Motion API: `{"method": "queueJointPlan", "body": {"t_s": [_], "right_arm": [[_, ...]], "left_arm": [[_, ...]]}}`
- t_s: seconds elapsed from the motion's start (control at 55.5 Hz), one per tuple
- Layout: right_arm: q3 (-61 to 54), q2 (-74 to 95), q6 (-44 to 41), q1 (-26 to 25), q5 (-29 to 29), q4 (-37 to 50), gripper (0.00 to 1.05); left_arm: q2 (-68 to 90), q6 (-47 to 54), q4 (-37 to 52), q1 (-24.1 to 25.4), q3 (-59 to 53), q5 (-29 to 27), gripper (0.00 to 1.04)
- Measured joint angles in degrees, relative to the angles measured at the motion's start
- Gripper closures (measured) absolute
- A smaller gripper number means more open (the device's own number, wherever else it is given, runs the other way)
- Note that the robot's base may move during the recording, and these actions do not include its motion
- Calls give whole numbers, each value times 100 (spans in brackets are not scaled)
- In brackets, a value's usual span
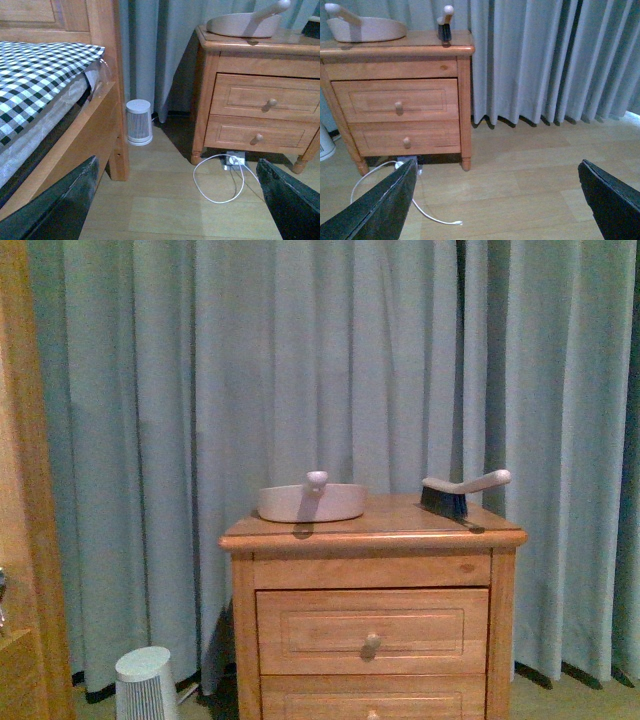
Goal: Clean up trash
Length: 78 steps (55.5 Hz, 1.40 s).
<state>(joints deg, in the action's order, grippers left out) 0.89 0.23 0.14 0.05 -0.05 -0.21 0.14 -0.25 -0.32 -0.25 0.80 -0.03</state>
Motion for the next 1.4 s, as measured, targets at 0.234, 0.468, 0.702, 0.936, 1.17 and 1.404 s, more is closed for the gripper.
{"method": "queueJointPlan", "body": {"t_s": [0.234, 0.468, 0.702, 0.936, 1.17, 1.404], "right_arm": [[0, 0, 0, 0, 0, 0, 7], [0, 0, 0, 0, 0, 0, 7], [0, 0, 0, 0, 0, 0, 7], [0, 0, 0, 0, 0, 0, 7], [0, 0, 0, 0, 0, 0, 7], [0, 0, 0, 0, 0, 0, 7]], "left_arm": [[0, 0, 0, 0, 0, 2, 8], [0, 0, 0, 0, 0, 2, 8], [0, 0, 0, 0, 0, 2, 8], [0, -2, 0, 0, 0, 2, 8], [0, 0, 0, 0, 0, 2, 8], [0, 0, 0, 0, 0, 0, 8]]}}
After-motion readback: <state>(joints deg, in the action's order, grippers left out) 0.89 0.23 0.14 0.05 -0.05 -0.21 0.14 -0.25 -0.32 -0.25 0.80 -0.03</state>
